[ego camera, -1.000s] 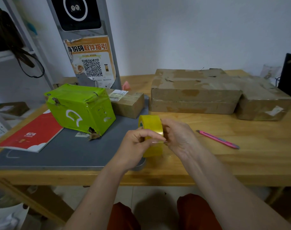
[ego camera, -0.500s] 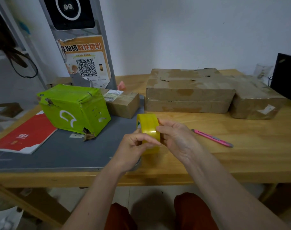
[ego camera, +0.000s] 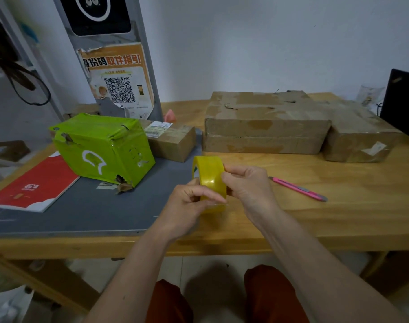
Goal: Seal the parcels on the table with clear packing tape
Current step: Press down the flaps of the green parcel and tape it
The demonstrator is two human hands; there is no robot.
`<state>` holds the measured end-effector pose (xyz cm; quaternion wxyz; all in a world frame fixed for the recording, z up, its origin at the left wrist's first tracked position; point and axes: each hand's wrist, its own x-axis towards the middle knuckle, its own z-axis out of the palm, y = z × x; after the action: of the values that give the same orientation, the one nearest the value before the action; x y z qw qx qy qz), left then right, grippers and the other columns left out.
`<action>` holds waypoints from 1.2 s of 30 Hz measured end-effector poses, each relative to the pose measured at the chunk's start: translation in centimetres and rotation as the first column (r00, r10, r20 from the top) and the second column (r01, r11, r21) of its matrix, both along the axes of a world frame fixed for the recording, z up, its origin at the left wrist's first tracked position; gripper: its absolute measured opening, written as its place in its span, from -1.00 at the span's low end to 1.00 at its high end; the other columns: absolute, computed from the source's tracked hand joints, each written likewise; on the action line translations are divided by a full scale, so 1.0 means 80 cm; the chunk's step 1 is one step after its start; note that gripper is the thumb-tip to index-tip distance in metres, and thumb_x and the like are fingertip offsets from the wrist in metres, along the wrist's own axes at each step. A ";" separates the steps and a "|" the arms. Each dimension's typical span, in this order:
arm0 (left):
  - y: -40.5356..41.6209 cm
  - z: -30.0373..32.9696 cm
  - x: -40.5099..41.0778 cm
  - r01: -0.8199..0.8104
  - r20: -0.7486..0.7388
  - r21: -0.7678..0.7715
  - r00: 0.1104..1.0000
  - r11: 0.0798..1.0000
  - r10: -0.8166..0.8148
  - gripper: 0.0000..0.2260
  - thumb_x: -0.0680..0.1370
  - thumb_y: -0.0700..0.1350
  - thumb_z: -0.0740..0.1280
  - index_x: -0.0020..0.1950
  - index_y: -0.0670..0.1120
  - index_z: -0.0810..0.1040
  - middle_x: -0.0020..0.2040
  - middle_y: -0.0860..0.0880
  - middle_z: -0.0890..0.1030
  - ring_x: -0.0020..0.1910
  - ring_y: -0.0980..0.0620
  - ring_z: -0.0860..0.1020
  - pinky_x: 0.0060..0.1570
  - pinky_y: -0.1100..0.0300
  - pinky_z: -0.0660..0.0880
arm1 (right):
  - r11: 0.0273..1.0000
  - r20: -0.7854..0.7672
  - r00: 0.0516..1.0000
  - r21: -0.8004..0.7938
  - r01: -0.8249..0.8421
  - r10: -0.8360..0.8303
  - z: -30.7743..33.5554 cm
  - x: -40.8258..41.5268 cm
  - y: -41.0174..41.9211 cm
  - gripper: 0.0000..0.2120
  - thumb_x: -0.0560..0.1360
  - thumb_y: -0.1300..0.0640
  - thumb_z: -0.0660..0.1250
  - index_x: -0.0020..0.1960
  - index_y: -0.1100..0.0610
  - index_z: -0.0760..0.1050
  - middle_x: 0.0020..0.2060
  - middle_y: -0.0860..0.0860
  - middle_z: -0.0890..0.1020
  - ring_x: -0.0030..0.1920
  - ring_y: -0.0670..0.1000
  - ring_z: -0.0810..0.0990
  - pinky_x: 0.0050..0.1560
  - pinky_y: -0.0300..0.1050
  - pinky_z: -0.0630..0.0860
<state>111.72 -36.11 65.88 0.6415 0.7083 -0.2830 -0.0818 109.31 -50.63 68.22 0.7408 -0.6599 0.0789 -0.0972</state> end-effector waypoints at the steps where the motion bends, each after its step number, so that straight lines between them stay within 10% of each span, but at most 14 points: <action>1: 0.000 0.000 -0.001 -0.003 0.003 0.004 1.000 1.000 0.003 -0.75 0.46 -0.37 0.41 -0.21 -0.03 0.73 0.01 0.06 0.67 0.10 0.12 0.61 0.08 0.26 0.52 | 0.999 0.008 0.999 0.000 0.036 -0.036 -0.001 0.000 0.002 -0.74 0.46 0.41 0.33 -0.18 0.12 0.70 -0.23 0.11 0.73 -0.18 0.09 0.69 0.01 0.14 0.62; 24: -0.001 -0.005 -0.006 0.002 0.007 -0.007 1.000 1.000 -0.002 -0.90 0.38 -0.12 0.44 -0.19 -0.02 0.76 0.11 -0.10 0.63 0.16 0.04 0.59 0.11 0.25 0.52 | 0.981 0.115 0.989 -0.158 0.111 -0.094 -0.005 -0.009 0.001 -0.73 0.52 0.33 0.34 -0.16 0.00 0.67 -0.24 -0.03 0.73 -0.12 0.05 0.71 0.00 0.05 0.65; 36: -0.010 -0.003 -0.003 0.000 0.021 0.014 1.000 1.000 0.000 -0.82 0.43 -0.20 0.45 -0.21 0.08 0.75 0.00 0.10 0.65 0.12 0.11 0.58 0.09 0.24 0.52 | 0.946 0.103 0.984 -0.278 0.167 -0.143 -0.011 0.003 -0.006 -0.84 0.46 0.31 0.32 -0.22 0.29 0.66 -0.24 0.30 0.66 -0.23 0.32 0.61 -0.12 0.28 0.58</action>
<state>111.45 -36.90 65.60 0.6336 0.7135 -0.2892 -0.0762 109.51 -51.13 67.34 0.6305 -0.7471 0.0854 -0.1924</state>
